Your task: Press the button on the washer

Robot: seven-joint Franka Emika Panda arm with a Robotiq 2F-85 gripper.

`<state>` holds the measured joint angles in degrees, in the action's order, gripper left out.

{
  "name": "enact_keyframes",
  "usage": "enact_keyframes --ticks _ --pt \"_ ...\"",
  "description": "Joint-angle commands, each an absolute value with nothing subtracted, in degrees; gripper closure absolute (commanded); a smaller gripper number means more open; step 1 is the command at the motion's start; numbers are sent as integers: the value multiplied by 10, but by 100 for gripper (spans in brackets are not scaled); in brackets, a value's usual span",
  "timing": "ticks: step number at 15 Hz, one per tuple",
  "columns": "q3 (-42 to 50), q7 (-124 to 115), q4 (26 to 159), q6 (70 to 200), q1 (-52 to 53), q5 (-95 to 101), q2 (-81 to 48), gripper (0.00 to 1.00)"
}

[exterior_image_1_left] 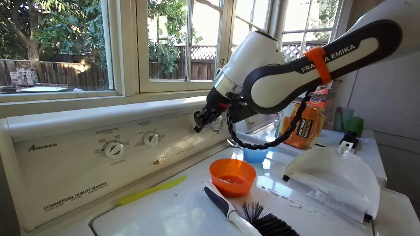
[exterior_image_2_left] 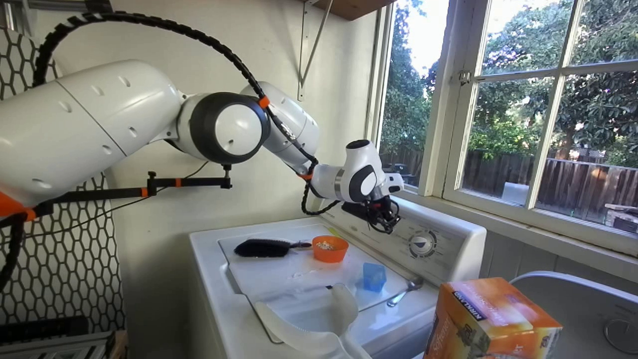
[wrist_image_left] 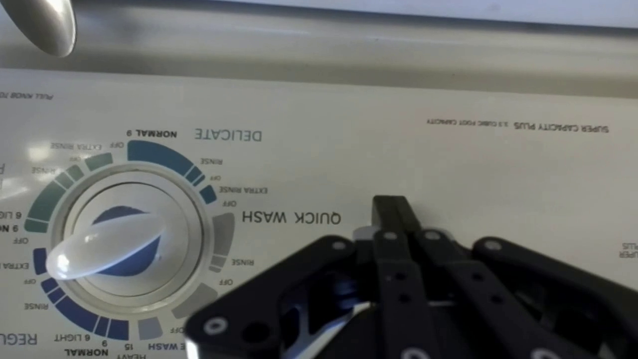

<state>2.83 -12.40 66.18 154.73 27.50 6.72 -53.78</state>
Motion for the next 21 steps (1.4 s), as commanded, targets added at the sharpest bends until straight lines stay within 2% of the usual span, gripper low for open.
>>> enact_keyframes --ticks 1,21 --pt "32 -131 630 1540 277 85 -556 100" --pt "46 -113 632 1526 301 94 -522 100"
